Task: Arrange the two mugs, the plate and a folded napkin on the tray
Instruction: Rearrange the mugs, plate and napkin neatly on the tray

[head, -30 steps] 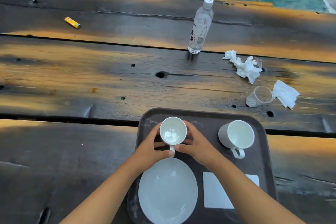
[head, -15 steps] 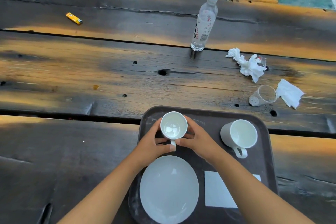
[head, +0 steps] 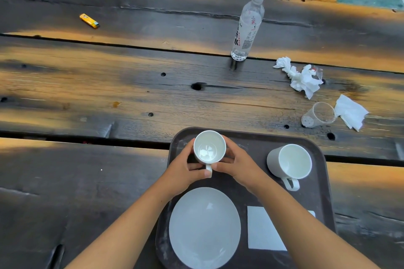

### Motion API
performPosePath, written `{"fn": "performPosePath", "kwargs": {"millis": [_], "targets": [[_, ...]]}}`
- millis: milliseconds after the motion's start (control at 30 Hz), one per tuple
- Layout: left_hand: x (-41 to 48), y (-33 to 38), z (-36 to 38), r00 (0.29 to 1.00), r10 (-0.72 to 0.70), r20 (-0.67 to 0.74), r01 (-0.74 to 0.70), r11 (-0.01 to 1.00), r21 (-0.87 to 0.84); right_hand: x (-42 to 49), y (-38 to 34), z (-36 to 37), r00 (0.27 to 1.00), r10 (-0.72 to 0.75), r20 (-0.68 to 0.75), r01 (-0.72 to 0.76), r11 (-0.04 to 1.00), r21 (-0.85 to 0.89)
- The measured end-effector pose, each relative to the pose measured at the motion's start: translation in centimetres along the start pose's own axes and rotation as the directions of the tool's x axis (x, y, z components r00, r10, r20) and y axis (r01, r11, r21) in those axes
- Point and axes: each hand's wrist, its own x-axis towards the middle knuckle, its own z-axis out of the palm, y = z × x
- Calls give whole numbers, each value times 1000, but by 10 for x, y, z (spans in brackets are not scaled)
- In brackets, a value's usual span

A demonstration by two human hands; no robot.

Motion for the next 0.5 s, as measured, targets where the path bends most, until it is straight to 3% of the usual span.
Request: {"fn": "performPosePath", "kwargs": {"millis": [500], "targets": [[0,1,0,1000,-11,-1,11,1000,-9,2,-1,-1,1000,8,-3,-8,1000,-17]]}}
